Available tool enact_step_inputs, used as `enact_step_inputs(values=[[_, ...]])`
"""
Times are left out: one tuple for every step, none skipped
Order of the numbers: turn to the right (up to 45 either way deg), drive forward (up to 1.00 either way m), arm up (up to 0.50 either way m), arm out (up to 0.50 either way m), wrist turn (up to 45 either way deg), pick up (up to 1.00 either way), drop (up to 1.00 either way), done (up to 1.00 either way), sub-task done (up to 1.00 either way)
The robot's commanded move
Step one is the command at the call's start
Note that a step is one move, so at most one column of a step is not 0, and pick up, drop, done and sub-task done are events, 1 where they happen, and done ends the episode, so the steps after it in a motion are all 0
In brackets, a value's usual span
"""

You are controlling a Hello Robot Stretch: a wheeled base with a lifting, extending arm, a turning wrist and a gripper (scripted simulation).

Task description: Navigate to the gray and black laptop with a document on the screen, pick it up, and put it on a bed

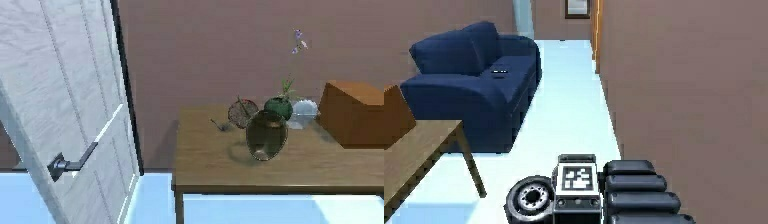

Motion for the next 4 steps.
enact_step_inputs(values=[[-45.0,0.00,0.00,0.00,0.0,0.00,0.00,0.00,0.00],[-36.0,0.00,0.00,0.00,0.0,0.00,0.00,0.00,0.00],[0.0,0.75,0.00,0.00,0.0,0.00,0.00,0.00,0.00],[24.0,0.00,0.00,0.00,0.0,0.00,0.00,0.00,0.00]])
